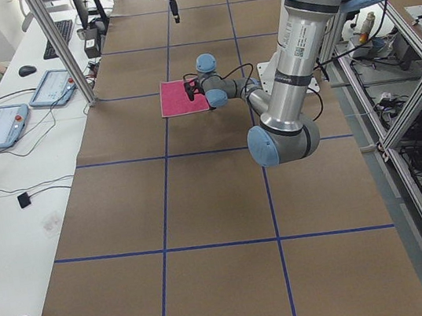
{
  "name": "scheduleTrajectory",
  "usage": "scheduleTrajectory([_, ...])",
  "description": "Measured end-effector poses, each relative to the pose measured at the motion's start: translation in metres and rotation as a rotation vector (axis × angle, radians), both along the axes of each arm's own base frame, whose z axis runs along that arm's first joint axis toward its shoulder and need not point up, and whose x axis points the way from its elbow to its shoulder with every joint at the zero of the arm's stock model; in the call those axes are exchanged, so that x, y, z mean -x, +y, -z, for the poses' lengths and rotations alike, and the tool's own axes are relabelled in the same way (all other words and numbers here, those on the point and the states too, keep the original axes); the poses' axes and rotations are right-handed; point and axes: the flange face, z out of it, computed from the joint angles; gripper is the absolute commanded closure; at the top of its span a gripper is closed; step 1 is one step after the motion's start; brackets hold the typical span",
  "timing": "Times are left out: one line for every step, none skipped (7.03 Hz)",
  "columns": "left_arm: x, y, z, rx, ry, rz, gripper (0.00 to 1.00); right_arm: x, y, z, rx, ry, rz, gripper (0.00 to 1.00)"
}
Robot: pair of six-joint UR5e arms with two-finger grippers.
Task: Fold towel twice with both arms
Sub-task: 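Move the left gripper to the towel's nearest corner while the right arm approaches, then close the left gripper on the pink towel's near corner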
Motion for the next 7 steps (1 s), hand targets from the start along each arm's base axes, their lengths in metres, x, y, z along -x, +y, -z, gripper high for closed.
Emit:
scheduleTrajectory([-0.0007,-0.0004,-0.0015,0.000,-0.002,-0.001,0.09,-0.0001,0.0001,0.0000,0.000,0.000,0.000,0.00])
scheduleTrajectory([-0.0013,-0.0009,-0.0033,0.001,-0.006,-0.001,0.09,0.0000,0.0000,0.0005,-0.001,-0.001,0.000,0.00])
scheduleTrajectory([-0.0017,-0.0014,-0.0051,0.003,-0.009,-0.001,0.09,0.0000,0.0000,0.0008,-0.001,-0.001,0.000,0.00])
scheduleTrajectory([-0.0021,-0.0017,-0.0065,0.004,-0.011,-0.001,0.10,0.0001,-0.0001,0.0010,-0.001,-0.001,0.000,0.00])
scheduleTrajectory([-0.0022,-0.0020,-0.0072,0.005,-0.012,-0.001,0.20,0.0001,-0.0001,0.0010,0.000,-0.001,-0.001,0.00])
scheduleTrajectory([-0.0023,-0.0024,-0.0076,0.006,-0.013,0.000,0.36,0.0001,-0.0001,0.0010,0.000,-0.001,-0.001,0.00])
scheduleTrajectory([-0.0022,-0.0027,-0.0075,0.006,-0.013,0.001,0.50,0.0001,-0.0001,0.0010,0.000,-0.001,-0.001,0.00])
